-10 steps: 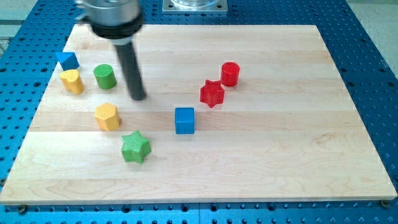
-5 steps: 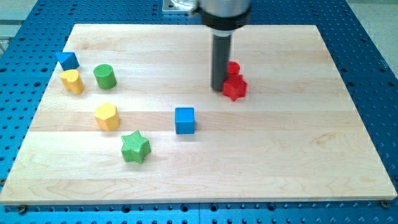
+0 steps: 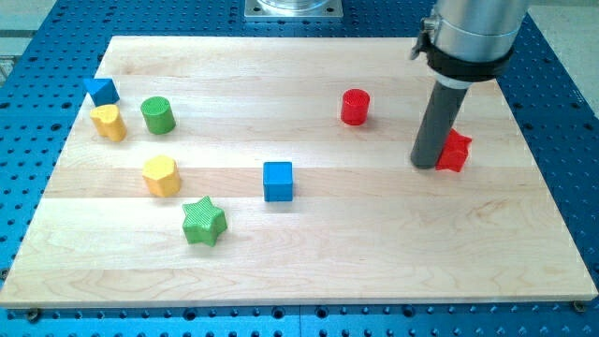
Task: Place the red star bottom right to the red circle
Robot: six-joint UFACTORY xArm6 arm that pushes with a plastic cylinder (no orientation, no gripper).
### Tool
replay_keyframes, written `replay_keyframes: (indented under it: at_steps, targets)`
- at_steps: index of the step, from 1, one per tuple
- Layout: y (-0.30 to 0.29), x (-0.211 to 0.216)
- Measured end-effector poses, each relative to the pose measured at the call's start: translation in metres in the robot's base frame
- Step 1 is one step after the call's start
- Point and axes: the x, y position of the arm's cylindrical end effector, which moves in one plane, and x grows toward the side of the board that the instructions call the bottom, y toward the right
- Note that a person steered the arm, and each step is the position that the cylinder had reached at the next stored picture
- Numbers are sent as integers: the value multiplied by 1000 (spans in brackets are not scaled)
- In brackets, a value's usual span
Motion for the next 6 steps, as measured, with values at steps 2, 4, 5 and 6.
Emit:
replay_keyframes:
  at_steps: [2,4,5,6]
  targets:
    - [14,40]
    - [51,-3]
    - [-8,-6]
    - [2,-68]
